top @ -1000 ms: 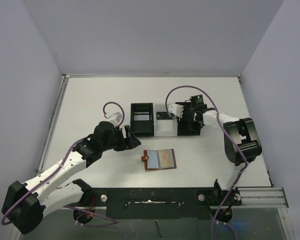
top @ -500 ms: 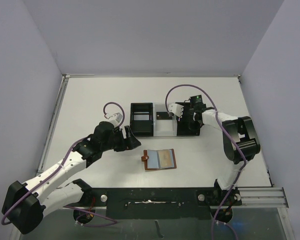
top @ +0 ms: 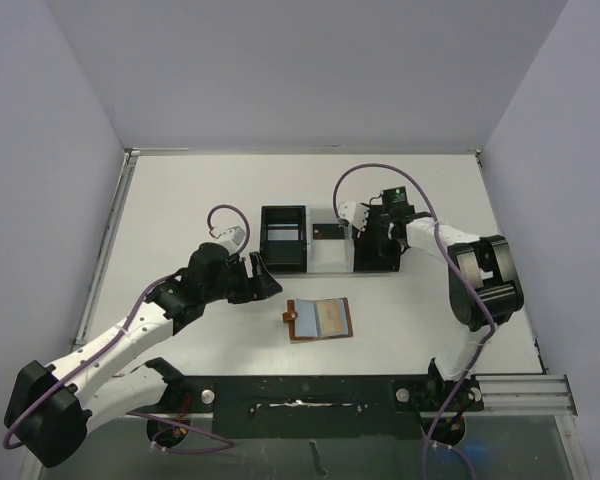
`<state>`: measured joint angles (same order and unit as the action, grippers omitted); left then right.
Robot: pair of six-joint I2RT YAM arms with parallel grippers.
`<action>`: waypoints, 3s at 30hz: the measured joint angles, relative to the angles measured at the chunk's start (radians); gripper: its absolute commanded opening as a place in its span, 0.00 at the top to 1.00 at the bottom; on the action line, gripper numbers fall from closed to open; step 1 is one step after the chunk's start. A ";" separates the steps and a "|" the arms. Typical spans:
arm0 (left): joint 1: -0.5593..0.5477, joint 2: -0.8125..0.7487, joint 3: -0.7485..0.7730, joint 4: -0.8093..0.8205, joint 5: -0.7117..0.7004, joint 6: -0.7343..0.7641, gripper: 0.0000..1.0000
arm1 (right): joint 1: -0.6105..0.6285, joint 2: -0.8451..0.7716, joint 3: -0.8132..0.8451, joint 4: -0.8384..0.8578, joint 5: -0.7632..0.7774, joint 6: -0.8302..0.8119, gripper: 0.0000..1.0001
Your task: Take the credit cards out of the card holder
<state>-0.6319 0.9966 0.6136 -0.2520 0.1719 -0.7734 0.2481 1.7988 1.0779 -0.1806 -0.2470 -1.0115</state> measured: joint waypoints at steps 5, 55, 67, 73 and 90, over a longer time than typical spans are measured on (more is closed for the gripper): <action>0.000 -0.002 0.000 0.000 0.000 -0.001 0.30 | -0.007 -0.037 0.000 0.001 -0.001 0.016 0.54; -0.037 0.076 -0.084 0.060 0.125 -0.062 0.41 | 0.436 -0.875 -0.698 0.028 0.208 2.079 0.49; -0.166 0.225 -0.084 0.075 0.096 -0.065 0.49 | 0.513 -0.656 -0.601 -0.003 0.279 2.124 0.54; -0.182 0.258 -0.084 0.099 0.094 -0.066 0.55 | 0.513 -0.633 -0.579 -0.027 0.286 2.123 0.55; -0.201 0.315 -0.062 0.152 0.094 -0.071 0.68 | 0.515 -0.545 -0.531 -0.079 0.285 2.103 0.67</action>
<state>-0.8326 1.3113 0.5514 -0.0998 0.2661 -0.8440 0.7628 1.2537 0.5472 -0.2596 0.0380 1.0920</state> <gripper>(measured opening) 0.388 0.358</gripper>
